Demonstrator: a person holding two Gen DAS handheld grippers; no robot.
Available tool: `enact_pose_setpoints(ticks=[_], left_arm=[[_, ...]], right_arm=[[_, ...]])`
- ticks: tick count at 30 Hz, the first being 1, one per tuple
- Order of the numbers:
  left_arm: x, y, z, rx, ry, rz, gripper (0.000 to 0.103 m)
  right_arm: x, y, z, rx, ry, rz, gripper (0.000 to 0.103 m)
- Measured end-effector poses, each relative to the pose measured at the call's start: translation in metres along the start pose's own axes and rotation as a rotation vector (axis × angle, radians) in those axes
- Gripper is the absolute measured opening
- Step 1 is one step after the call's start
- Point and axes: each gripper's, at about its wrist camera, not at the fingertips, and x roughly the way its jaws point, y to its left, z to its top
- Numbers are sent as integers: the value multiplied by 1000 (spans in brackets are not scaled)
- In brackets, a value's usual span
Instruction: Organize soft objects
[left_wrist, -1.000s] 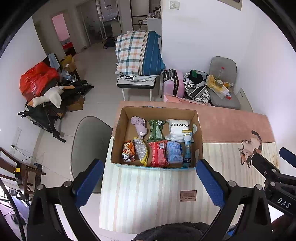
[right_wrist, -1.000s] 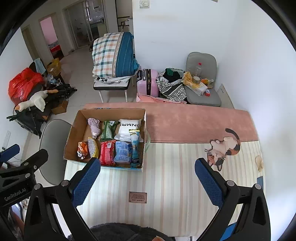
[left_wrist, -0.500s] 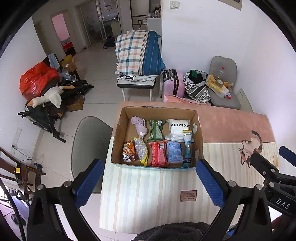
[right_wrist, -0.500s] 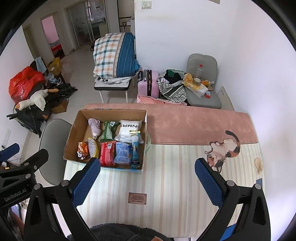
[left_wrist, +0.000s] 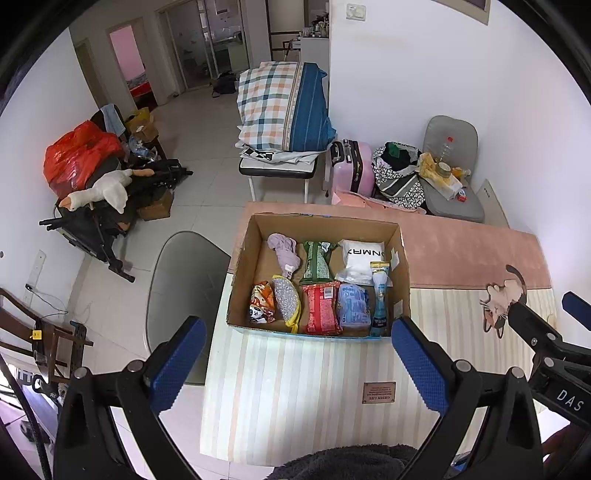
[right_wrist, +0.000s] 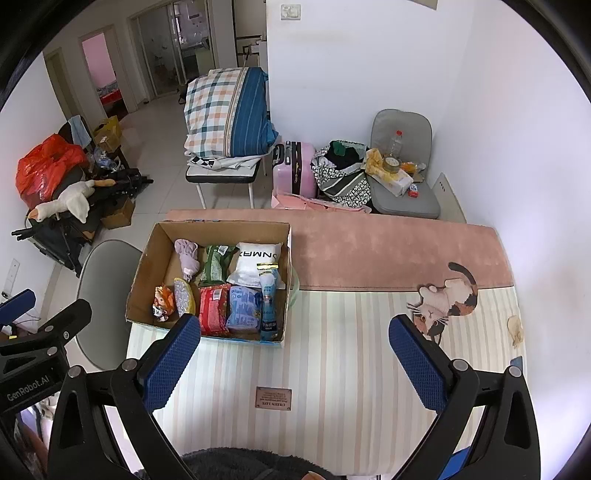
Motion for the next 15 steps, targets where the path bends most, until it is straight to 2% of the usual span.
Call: enact_pose_setpoints(ticks=[15], left_arm=[[0, 2, 0, 2, 1, 1, 103]], right_arm=[[-1, 0, 1, 0, 0, 1, 103]])
